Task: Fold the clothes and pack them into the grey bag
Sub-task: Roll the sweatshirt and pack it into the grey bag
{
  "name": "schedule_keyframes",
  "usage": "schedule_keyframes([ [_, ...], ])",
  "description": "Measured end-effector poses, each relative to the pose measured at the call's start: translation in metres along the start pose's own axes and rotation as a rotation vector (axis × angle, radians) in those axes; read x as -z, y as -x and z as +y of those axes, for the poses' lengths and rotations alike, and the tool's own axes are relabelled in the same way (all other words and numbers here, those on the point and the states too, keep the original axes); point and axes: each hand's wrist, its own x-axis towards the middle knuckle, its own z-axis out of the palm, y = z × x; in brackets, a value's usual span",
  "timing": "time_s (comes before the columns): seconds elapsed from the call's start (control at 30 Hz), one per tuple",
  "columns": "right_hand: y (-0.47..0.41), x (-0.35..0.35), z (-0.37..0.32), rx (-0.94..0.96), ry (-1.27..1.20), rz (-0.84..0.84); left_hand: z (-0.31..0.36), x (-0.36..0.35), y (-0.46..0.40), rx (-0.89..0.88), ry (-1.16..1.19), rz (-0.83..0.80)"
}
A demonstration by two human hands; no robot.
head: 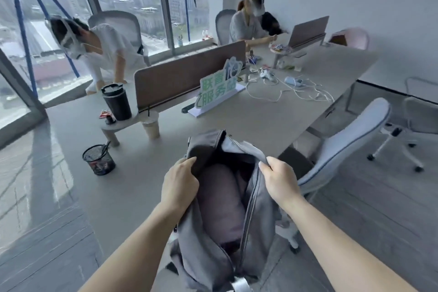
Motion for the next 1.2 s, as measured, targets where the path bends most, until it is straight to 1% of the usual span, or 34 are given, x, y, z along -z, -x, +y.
schedule_keyframes([
  [0.13,0.047,0.056,0.026,-0.02,-0.018,0.028,0.035,-0.007,0.043,-0.024,-0.003,0.003],
  [0.3,0.108,0.124,0.069,-0.095,-0.004,0.075,0.091,-0.03,0.105,-0.097,0.013,-0.072],
  [0.4,0.142,0.155,0.095,-0.159,0.039,0.12,0.124,-0.049,0.137,-0.167,0.035,-0.148],
  [0.53,0.184,0.192,0.129,-0.27,0.098,0.224,0.167,-0.077,0.17,-0.296,0.055,-0.267],
  [0.77,0.243,0.247,0.169,-0.513,0.231,0.424,0.239,-0.128,0.194,-0.532,0.092,-0.461],
  [0.9,0.261,0.278,0.186,-0.606,0.279,0.527,0.288,-0.156,0.2,-0.65,0.127,-0.531],
  [1.0,0.259,0.305,0.202,-0.628,0.273,0.602,0.329,-0.179,0.2,-0.712,0.127,-0.58],
  [1.2,0.228,0.372,0.261,-0.642,0.269,0.668,0.419,-0.235,0.189,-0.768,0.122,-0.602],
])
